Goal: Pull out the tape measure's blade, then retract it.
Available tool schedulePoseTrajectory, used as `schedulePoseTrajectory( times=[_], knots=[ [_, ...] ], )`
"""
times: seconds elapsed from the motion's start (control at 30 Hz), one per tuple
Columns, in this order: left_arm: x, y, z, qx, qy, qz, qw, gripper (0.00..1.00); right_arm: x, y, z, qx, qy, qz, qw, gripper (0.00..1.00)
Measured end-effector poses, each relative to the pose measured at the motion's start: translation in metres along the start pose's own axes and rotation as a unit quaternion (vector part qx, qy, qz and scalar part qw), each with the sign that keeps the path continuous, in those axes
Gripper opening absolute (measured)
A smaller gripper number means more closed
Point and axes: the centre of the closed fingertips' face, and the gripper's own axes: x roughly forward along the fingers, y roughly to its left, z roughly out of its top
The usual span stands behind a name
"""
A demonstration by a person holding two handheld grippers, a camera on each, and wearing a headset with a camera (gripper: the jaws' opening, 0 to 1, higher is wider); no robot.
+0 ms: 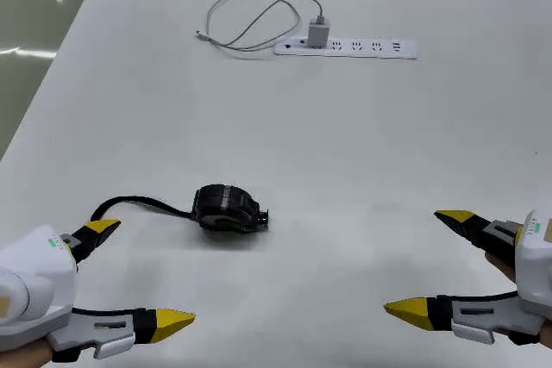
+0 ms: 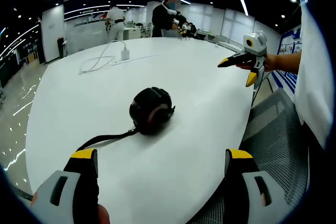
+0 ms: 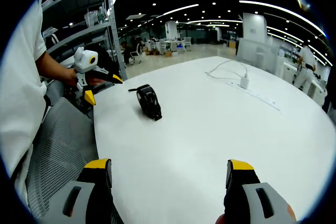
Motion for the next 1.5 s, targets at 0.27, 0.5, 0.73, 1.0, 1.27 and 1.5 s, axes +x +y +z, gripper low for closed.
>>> schedulePoseTrajectory(
  times=[0.27, 0.5, 0.73, 1.0, 1.27, 1.5],
  knots=[
    [-0.003, 0.002, -0.003, 0.0, 0.001, 0.0, 1.0, 0.99, -0.003, 0.003, -0.006, 0.001, 0.001, 0.001, 1.0, 0.98],
    [-0.003, 0.003, -0.003, -0.003, 0.001, -0.001, 1.0, 0.99, -0.006, 0.005, -0.011, 0.0, 0.013, 0.0, 0.9999, 0.99],
    [-0.004, 0.005, -0.002, 0.002, -0.001, 0.003, 1.0, 0.99, -0.006, 0.004, -0.01, 0.0, 0.014, -0.001, 0.9999, 0.99],
    [-0.004, 0.005, 0.001, 0.015, -0.009, 0.005, 0.9998, 0.99, -0.006, 0.005, -0.009, -0.001, 0.015, 0.001, 0.9999, 0.99],
    [-0.003, 0.005, -0.002, 0.006, -0.004, 0.003, 1.0, 0.99, -0.006, 0.005, -0.01, 0.002, 0.015, 0.002, 0.9999, 0.99],
    [-0.003, 0.004, -0.001, 0.007, -0.006, 0.001, 1.0, 0.99, -0.006, 0.004, -0.012, 0.002, 0.015, 0.002, 0.9999, 0.99]
  ],
)
